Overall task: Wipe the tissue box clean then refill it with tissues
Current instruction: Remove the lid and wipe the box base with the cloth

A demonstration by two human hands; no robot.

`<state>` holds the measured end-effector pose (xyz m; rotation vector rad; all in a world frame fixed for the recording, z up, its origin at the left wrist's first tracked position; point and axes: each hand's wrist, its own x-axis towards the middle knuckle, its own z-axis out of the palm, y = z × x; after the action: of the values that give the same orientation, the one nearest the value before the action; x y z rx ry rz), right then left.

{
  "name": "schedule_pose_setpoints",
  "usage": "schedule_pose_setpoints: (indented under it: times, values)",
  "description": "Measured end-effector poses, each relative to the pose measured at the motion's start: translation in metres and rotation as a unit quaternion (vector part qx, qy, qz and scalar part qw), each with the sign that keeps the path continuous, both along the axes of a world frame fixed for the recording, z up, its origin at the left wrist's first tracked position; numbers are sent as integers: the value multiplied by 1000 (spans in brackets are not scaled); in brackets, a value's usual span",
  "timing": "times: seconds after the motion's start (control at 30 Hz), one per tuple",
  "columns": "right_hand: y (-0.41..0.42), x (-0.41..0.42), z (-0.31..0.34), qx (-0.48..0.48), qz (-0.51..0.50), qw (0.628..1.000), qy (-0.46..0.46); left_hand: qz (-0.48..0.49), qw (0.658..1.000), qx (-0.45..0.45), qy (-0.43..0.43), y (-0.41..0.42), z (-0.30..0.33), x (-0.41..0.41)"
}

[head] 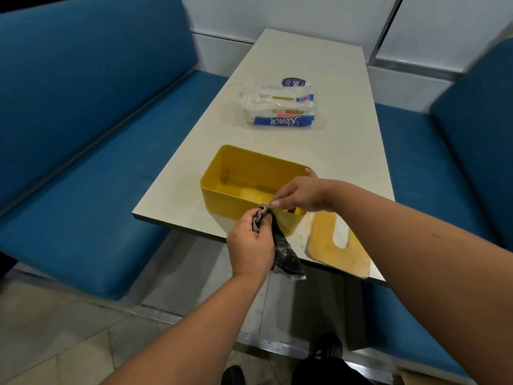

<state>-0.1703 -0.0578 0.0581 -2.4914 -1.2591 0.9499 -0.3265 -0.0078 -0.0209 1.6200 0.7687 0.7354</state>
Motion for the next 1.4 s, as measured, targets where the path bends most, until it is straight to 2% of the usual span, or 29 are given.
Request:
schedule_pose_setpoints:
  times: [0.17,0.33,0.43,0.67,0.8,1.07,1.27,1.4]
  values:
    - [2,-1,3,-8,3,1000,-3,-59,998,4,13,-15,5,3]
    - [2,-2,3,-17,10,1000,-8,-13,1000,-9,4,-13,2,2]
    - [2,-1,2,-17,15,1000,-13,-38,998,-40,12,-28,3,9]
    - [3,-1,3,-25,14,1000,-1,-30,999,19,27,-25,-3,8]
    - [3,-1,2,-23,15,999,-17,-83,993,83,30,-39,9,14]
    - [2,0,1,-16,10,1000,-11,-63,991,113,41,-37,4,10]
    - [1,-2,3,-10,-13,1000,10,-81,988,106,73,-28,-22,-2]
    - [2,-4,3,-10,-19,1000,19,-37,996,54,63,-14,-34,-16]
